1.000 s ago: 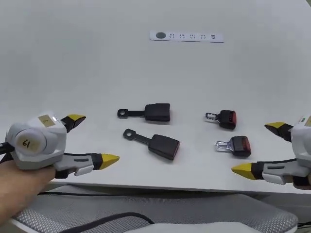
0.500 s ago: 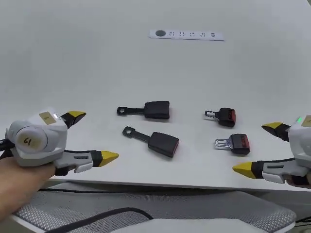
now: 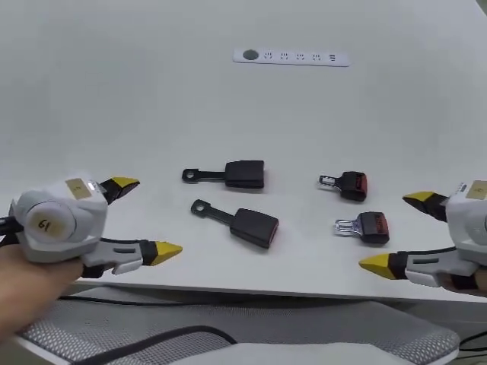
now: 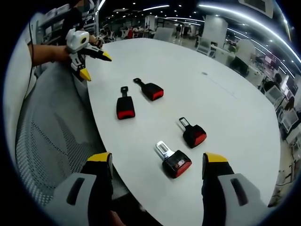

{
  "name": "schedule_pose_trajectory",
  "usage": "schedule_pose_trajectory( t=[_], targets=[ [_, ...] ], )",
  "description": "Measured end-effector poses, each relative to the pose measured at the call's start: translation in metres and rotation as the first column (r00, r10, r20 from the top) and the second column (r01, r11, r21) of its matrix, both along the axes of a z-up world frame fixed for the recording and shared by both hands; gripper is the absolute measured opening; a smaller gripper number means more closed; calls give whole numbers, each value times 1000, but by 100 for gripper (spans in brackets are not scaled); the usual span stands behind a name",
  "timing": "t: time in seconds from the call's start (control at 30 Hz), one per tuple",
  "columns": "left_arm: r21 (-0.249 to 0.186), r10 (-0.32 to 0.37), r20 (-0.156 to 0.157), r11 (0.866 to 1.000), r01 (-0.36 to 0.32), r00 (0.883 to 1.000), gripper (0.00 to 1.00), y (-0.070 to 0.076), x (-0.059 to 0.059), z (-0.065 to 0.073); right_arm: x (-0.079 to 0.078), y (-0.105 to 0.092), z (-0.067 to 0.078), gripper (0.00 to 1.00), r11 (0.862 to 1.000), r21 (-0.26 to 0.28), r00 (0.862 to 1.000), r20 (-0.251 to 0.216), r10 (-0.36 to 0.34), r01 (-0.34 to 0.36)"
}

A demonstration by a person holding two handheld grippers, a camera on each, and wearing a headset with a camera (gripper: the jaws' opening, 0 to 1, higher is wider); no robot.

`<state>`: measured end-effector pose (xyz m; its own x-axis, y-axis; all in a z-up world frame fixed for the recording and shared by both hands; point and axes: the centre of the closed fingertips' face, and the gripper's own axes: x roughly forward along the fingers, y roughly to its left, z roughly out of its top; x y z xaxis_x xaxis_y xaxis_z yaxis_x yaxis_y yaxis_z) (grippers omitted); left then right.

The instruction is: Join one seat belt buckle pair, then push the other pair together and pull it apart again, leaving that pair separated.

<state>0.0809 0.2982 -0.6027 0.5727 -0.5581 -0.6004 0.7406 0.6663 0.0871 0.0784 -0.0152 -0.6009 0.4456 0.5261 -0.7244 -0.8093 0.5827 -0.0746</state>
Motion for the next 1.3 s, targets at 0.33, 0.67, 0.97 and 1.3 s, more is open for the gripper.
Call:
schedule_pose_trajectory(
  t=[0.33, 0.67, 0.97, 1.3],
  targets=[
    [46, -72, -30, 996, 73, 997, 75, -14, -9, 0, 4, -2, 4, 73, 999, -6, 999, 38, 34, -33],
    [52, -106, 9, 993, 105, 994, 71, -27, 0, 23, 10, -3, 16, 68, 999, 10, 997, 71, 34, -35],
    [87, -130, 2, 988, 130, 991, 67, -31, 6, 21, 19, -3, 17, 65, 999, 35, 997, 73, 20, -22],
    [137, -203, 3, 970, 200, 979, 65, -47, 17, 16, 26, 4, 18, 59, 997, 11, 993, 93, 76, -77]
  ],
)
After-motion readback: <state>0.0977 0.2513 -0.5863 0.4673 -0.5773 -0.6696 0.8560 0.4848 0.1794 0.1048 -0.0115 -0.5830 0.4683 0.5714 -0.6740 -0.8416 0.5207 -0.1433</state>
